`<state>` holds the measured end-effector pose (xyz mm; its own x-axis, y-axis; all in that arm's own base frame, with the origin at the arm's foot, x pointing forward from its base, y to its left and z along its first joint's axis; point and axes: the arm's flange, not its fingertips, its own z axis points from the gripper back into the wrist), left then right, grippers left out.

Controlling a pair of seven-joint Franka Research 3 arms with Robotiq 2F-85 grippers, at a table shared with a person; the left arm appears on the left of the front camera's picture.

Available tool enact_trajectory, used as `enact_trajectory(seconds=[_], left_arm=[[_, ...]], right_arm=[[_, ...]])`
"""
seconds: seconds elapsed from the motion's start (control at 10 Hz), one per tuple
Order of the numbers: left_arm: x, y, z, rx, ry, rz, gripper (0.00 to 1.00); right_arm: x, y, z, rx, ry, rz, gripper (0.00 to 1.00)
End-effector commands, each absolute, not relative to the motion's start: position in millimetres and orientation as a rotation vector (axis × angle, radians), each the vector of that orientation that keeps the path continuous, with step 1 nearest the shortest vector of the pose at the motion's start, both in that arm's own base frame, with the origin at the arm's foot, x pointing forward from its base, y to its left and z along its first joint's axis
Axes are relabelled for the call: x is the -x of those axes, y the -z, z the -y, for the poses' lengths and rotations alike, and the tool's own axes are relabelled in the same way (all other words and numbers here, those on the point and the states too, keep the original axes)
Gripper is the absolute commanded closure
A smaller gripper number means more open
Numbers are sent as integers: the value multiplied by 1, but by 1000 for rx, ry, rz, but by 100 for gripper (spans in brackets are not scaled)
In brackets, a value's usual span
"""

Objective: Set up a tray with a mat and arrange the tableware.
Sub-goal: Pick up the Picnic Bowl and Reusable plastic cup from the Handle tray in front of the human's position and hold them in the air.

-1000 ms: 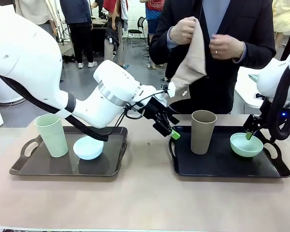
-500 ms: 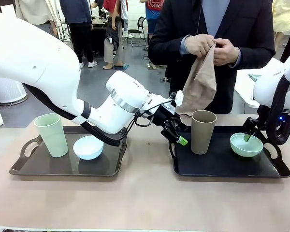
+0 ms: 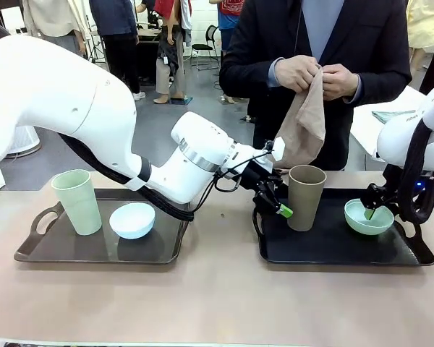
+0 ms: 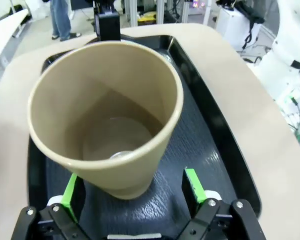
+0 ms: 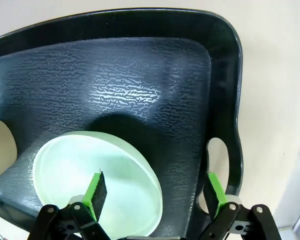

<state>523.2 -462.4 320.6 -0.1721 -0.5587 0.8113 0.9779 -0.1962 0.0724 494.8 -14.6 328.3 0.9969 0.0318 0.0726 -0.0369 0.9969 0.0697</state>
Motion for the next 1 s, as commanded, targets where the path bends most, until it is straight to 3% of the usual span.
enact_trajectory(seconds=[0.0, 0.6, 0.7, 0.8, 0.9], left_arm=[[-528, -319, 477, 777, 1681, 767, 0], [-542, -305, 507, 841, 1668, 743, 0], [-545, -302, 511, 863, 1651, 747, 0], [-546, -302, 513, 877, 1654, 747, 35], [-546, -302, 513, 879, 1660, 741, 56]], right_arm=[[-495, -319, 13, -54, -63, 75, 0], [-494, -310, 6, -120, -114, 68, 0], [-494, -308, 5, -124, -123, 64, 59], [-494, -307, 4, -122, -131, 57, 59], [-494, -307, 5, -130, -131, 59, 100]])
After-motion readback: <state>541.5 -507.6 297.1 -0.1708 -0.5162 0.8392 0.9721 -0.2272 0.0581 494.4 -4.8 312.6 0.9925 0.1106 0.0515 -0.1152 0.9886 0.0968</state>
